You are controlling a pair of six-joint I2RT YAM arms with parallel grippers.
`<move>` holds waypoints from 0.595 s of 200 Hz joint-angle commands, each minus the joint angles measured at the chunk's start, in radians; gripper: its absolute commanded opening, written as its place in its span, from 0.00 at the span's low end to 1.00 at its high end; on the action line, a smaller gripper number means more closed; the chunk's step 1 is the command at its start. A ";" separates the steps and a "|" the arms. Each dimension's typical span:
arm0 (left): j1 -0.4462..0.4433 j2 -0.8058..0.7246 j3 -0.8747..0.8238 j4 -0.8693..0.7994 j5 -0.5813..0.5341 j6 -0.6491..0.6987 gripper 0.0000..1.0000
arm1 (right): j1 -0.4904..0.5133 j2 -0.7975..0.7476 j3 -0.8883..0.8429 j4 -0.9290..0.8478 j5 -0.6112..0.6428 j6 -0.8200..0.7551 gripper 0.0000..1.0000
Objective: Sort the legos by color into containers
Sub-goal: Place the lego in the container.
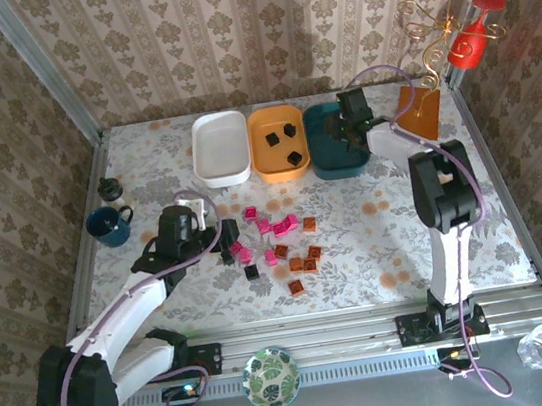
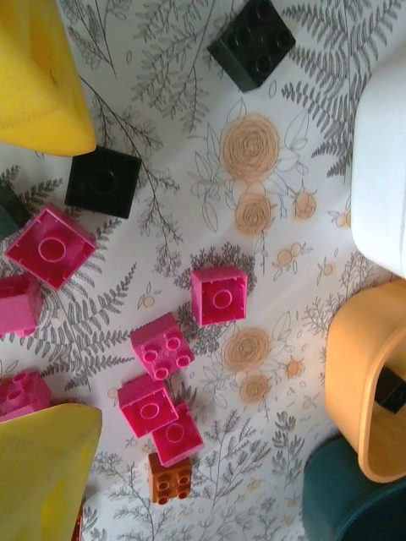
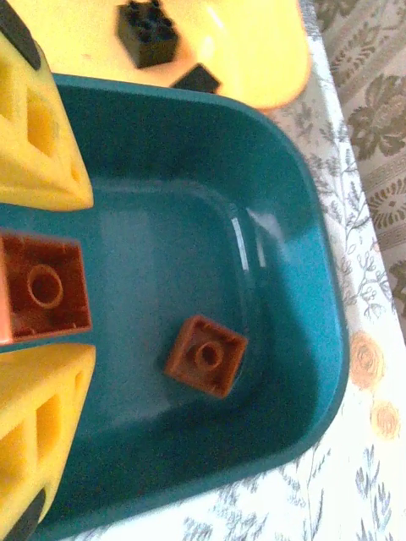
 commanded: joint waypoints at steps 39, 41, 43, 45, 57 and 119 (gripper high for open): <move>-0.035 0.103 0.079 -0.032 -0.003 0.017 0.79 | 0.021 -0.130 -0.042 -0.028 -0.116 -0.027 0.72; -0.035 0.105 0.077 -0.034 -0.004 0.017 0.79 | 0.023 -0.147 -0.061 -0.023 -0.120 -0.028 0.72; -0.035 0.108 0.074 -0.035 -0.006 0.016 0.79 | 0.027 -0.163 -0.079 -0.018 -0.126 -0.029 0.73; -0.034 0.110 0.072 -0.037 -0.009 0.015 0.79 | 0.030 -0.179 -0.097 -0.014 -0.131 -0.030 0.73; -0.034 0.121 0.061 -0.059 -0.041 0.017 0.79 | 0.057 -0.277 -0.204 0.008 -0.152 -0.040 0.75; 0.040 0.324 0.138 -0.078 -0.051 0.069 0.77 | 0.245 -0.612 -0.575 0.000 -0.080 -0.104 0.78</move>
